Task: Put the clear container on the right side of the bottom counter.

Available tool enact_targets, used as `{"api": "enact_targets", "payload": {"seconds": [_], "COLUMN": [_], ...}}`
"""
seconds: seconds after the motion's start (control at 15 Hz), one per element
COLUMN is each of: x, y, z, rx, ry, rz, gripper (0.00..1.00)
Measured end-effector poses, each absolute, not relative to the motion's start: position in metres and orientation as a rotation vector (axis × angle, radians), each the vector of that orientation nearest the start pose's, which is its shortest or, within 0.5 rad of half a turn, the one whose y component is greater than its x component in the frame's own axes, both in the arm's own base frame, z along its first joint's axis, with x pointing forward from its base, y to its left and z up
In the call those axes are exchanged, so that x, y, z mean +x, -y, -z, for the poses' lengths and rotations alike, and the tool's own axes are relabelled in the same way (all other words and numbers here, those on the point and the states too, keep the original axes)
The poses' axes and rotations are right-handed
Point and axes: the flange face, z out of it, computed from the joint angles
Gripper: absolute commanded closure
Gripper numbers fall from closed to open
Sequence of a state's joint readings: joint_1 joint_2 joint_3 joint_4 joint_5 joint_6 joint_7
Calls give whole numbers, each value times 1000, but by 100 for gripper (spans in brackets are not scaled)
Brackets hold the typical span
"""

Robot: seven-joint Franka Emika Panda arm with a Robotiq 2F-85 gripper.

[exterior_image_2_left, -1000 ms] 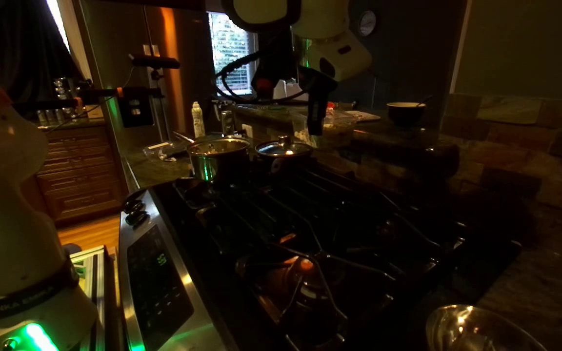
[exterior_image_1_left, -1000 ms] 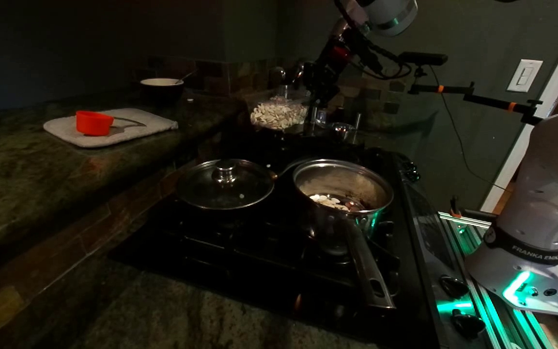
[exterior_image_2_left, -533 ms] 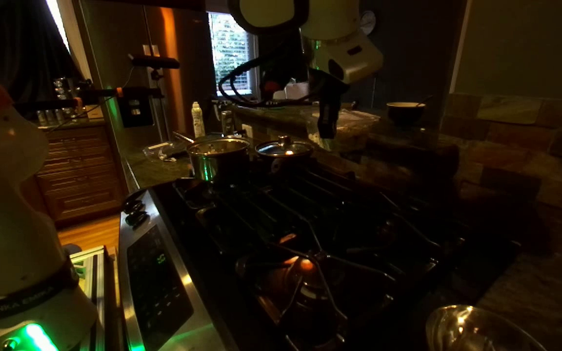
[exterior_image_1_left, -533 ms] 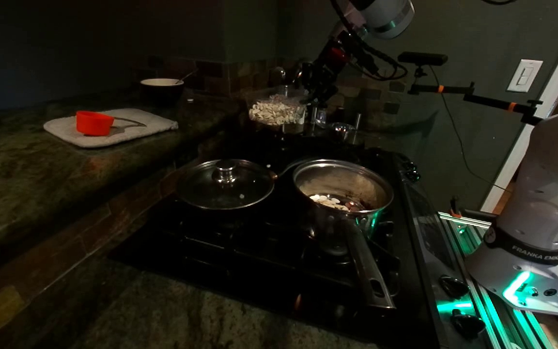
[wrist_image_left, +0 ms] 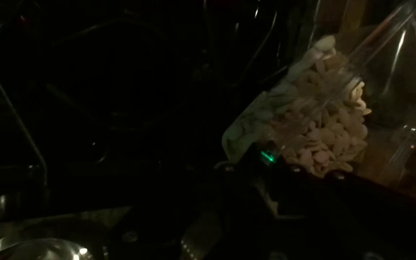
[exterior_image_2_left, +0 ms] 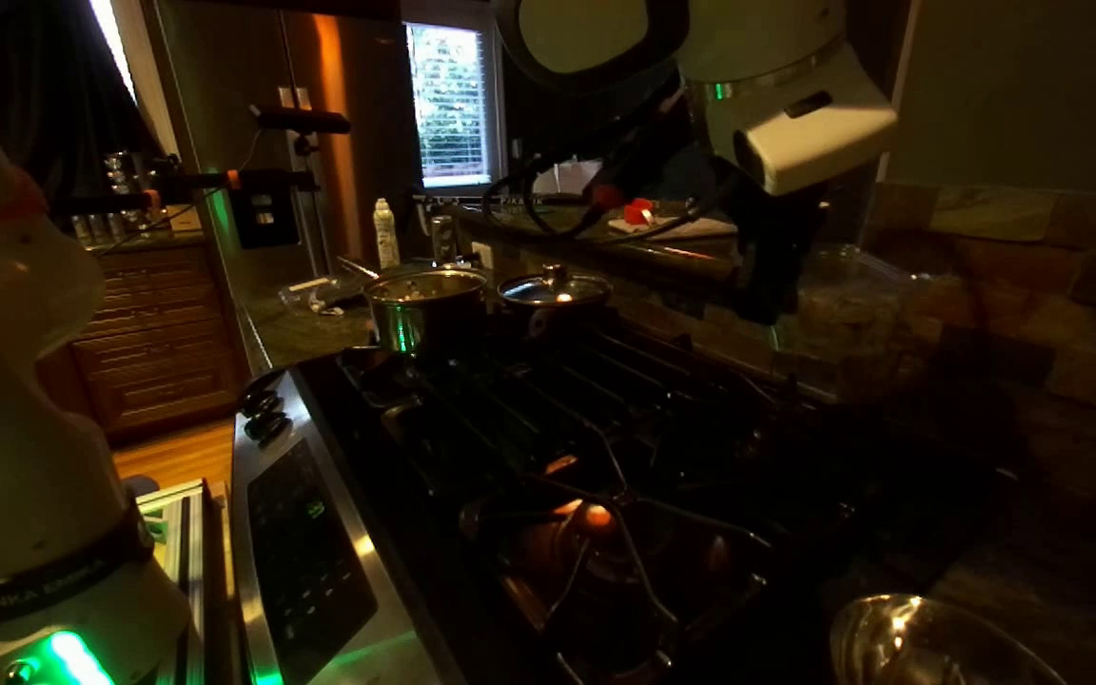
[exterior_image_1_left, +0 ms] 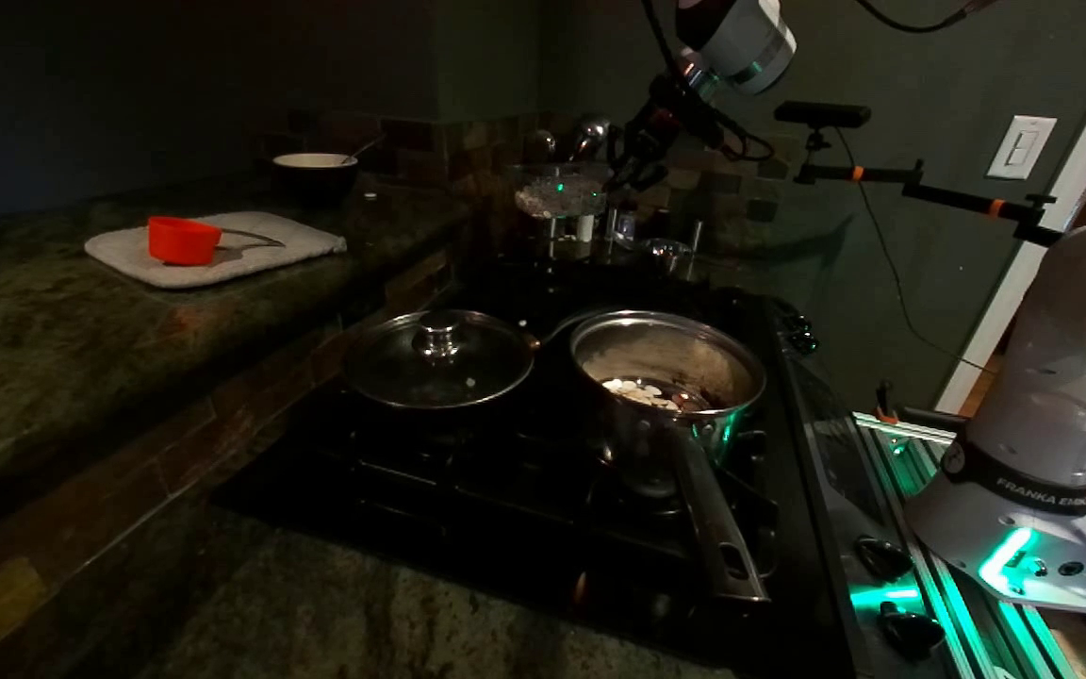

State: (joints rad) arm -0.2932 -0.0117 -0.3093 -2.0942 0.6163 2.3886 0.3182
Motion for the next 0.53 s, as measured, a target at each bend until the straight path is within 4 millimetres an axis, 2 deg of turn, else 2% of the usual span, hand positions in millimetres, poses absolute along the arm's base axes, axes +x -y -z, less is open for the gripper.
{"api": "enact_targets", "payload": {"seconds": [0.27, 0.53], "x": [461, 467], "y": [367, 387], "z": [-438, -416], "rx": [-1936, -1737], "ry": [-1860, -2069], "rz": [504, 518], "gripper": [98, 98]}}
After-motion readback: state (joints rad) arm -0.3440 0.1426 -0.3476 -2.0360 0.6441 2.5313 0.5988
